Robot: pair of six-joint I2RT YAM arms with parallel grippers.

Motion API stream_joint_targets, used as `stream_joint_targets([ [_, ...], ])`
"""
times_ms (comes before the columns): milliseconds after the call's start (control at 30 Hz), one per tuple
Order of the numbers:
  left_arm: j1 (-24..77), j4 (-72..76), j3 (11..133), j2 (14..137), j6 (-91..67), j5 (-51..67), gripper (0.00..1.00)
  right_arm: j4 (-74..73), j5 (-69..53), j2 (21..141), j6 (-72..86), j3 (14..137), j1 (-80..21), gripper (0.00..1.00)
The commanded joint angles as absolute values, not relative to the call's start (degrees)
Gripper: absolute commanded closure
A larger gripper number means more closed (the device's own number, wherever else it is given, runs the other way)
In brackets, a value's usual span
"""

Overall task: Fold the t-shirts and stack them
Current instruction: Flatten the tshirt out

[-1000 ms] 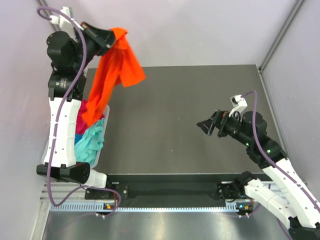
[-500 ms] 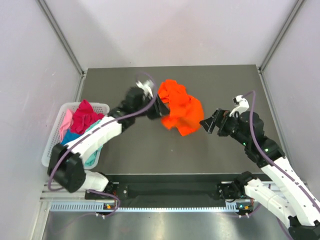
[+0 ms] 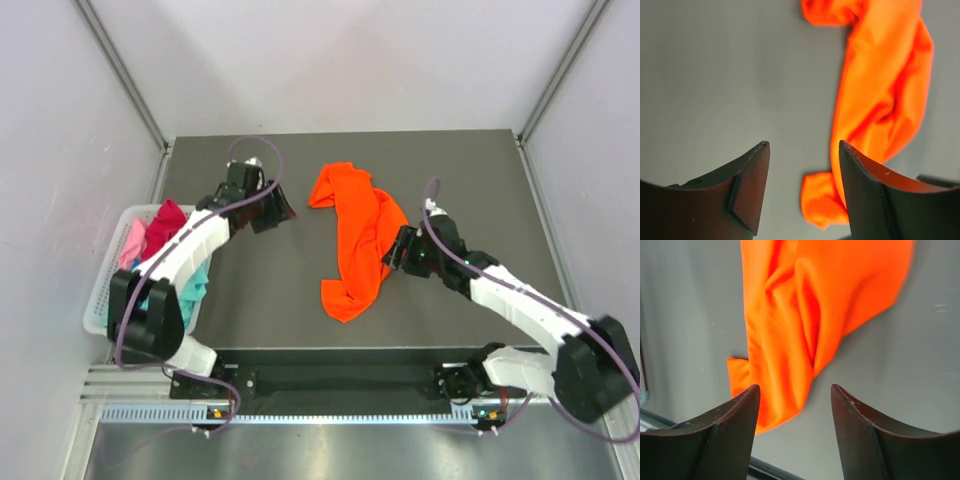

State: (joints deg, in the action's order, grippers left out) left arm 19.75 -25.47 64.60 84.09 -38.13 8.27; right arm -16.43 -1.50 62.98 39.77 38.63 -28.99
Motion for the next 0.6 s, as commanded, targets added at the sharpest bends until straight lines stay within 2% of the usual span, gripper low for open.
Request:
stream_joint_targets([
  [0, 17.84, -23.3, 71.16, 90.95, -34.37, 8.08, 0.38, -6.69, -5.09, 68.63, 43.41, 40.17, -32.51, 0.42],
  [333, 17.84, -12.75, 84.19, 111.26, -32.08, 10.55, 0.41, -1.67, -2.73, 74.18, 47.99, 35.34, -38.58, 0.43],
  [567, 18.1, -7.13, 89.29, 119.88, -29.53, 14.24, 0.41, -2.37, -0.35, 73.91, 46.67, 33.14, -38.76, 0.37],
])
